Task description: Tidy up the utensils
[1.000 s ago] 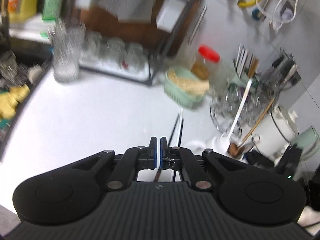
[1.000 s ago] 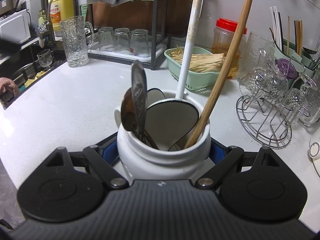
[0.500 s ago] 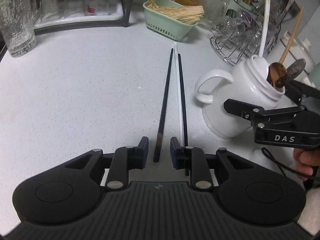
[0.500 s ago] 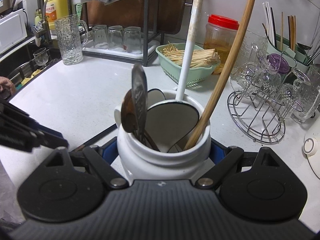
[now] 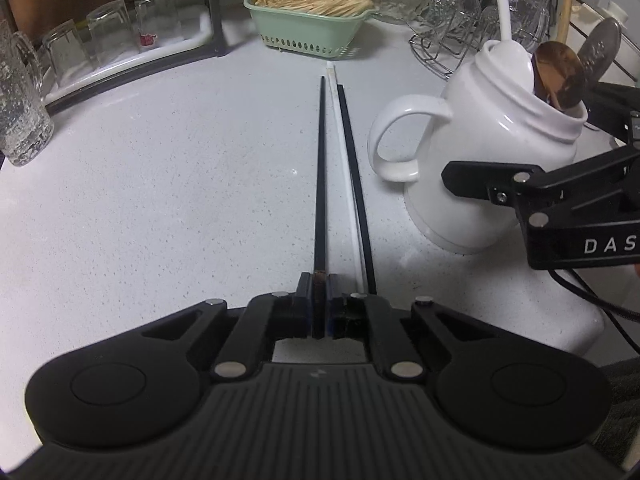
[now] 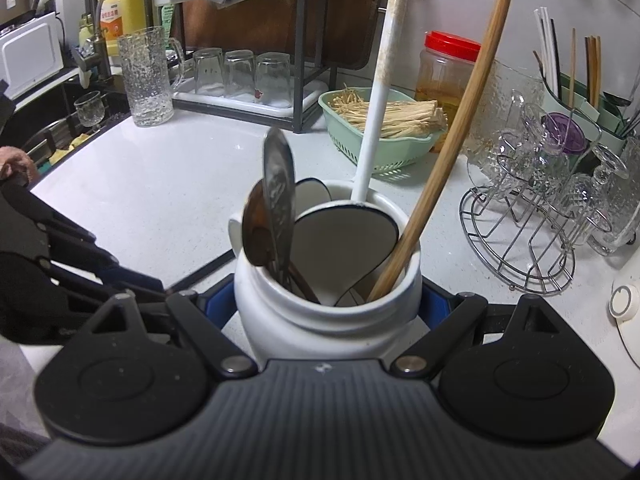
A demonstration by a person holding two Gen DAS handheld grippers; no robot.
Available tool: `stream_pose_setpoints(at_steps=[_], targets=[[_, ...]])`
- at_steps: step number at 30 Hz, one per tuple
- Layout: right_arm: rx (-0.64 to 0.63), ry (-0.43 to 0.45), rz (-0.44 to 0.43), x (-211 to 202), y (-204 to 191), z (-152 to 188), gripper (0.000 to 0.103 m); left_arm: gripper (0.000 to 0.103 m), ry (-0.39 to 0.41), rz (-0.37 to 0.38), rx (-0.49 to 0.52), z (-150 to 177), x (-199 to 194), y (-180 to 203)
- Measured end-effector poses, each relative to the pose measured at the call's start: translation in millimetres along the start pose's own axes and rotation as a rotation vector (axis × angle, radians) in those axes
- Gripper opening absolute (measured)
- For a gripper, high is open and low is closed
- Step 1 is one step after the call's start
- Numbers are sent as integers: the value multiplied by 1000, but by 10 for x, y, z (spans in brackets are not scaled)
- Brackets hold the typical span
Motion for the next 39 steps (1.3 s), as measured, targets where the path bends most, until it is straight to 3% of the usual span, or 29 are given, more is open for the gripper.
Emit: stream_pose_setpoints(at_steps=[28,39], targets=[[-13,-2,-16,55,-56,-51,92,6,-103,60,-199,951,-638,-305],[-11,7,-22,64,-140,-60,92,7,-91,108,-256,1223,-858,-288]])
Point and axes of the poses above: each gripper's, at about its wrist camera, not at the fingertips, and x roughly the way its jaws point, y to its right, z to its underside, the point moved 2 cm from there along x, roughly the way its jaws point, and after that the axes turned 1 degree about z, right-handed, at the moved point
